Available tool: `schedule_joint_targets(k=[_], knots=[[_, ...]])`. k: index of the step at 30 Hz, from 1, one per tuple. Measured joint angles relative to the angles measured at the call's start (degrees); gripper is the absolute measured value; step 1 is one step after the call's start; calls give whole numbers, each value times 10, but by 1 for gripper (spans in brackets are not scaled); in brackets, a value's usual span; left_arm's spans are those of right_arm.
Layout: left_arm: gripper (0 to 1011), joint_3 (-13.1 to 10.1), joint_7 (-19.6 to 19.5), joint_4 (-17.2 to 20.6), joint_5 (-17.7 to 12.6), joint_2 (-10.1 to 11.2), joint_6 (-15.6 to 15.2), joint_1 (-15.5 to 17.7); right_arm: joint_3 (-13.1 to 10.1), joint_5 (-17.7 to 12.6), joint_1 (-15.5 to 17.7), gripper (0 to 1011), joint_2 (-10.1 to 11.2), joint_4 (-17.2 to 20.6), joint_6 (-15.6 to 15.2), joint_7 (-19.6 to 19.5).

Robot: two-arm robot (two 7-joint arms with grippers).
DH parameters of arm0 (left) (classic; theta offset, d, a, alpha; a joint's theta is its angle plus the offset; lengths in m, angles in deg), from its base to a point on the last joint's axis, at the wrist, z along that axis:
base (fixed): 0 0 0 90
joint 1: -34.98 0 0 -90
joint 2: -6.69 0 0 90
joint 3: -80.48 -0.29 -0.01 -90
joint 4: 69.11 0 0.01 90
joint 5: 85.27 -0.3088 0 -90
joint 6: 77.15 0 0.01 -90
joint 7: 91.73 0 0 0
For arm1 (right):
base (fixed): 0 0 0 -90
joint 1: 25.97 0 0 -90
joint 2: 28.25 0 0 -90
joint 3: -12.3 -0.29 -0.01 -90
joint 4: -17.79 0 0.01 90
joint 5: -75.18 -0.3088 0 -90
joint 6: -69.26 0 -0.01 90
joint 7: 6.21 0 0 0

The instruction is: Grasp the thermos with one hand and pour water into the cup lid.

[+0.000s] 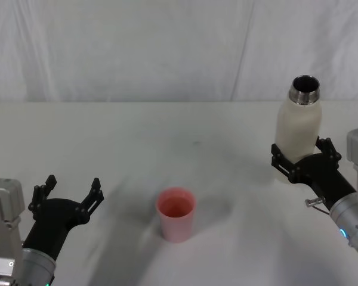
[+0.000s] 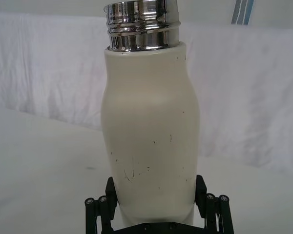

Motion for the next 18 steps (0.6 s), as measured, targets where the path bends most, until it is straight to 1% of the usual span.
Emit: schedule_joint_targets(k=[7,14,18], knots=[[1001,0,0,0,0,0,0,0,-1,-38,-12,956,-3,-18,-19,11],[1001,0,0,0,0,0,0,0,2,-58,-17,956,-1,-26,-30,13],[1001,0,0,0,0,0,0,0,8,-69,-23,956,-1,-33,-33,14]])
